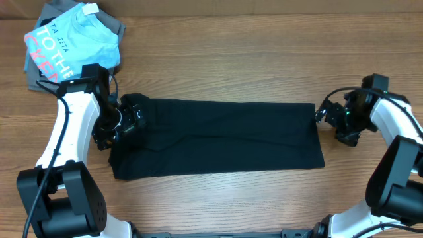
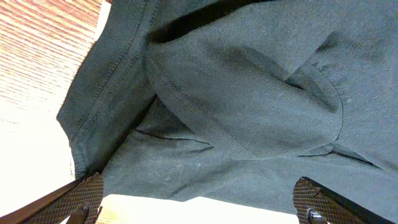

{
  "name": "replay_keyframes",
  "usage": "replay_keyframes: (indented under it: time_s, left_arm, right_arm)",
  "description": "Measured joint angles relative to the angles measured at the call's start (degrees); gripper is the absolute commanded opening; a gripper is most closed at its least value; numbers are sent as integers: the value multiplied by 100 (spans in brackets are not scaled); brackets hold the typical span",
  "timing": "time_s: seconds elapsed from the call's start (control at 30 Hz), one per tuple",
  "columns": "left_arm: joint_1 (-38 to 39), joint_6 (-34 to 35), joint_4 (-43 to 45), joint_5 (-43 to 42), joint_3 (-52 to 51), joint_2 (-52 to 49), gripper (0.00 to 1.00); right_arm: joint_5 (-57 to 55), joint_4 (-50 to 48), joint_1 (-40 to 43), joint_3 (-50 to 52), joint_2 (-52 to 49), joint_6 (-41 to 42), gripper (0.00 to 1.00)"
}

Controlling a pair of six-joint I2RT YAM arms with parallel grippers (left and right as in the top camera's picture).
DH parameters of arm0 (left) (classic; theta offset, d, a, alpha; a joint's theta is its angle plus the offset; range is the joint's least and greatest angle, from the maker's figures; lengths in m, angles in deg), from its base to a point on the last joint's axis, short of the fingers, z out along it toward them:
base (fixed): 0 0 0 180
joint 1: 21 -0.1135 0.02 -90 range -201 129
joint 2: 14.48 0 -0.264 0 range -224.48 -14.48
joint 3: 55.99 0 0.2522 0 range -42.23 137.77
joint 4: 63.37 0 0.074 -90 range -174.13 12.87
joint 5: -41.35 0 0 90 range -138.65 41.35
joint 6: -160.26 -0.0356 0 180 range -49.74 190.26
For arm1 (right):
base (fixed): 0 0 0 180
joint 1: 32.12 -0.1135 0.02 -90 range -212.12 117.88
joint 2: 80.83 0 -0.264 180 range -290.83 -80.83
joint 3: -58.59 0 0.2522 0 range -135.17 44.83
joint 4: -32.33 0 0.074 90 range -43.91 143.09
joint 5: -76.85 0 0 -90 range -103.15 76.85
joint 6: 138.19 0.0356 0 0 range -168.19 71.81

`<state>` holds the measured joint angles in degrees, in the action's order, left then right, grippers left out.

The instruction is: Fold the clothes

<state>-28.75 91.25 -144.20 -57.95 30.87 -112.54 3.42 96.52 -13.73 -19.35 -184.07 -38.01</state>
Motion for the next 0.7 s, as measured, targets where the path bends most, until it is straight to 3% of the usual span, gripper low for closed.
replay_keyframes:
  time_s: [0.17, 0.37, 0.53, 0.63, 0.7]
  left_arm:
    - [0, 0, 17, -13, 0, 0, 100]
    - [0, 0, 50, -13, 0, 0, 100]
    - [0, 0, 48, -13, 0, 0, 100]
    - [0, 0, 48, -13, 0, 0, 100]
    - [0, 0, 48, -15, 0, 0, 100]
  right_arm:
    - [229, -466, 0, 420, 44, -129, 99]
    - [599, -859, 24, 765, 221, -175, 87]
    - [861, -852, -90, 927, 249, -203, 67]
    - [951, -741, -212, 999, 245, -120, 41]
    - [975, -640, -247, 1054, 212, -70, 31]
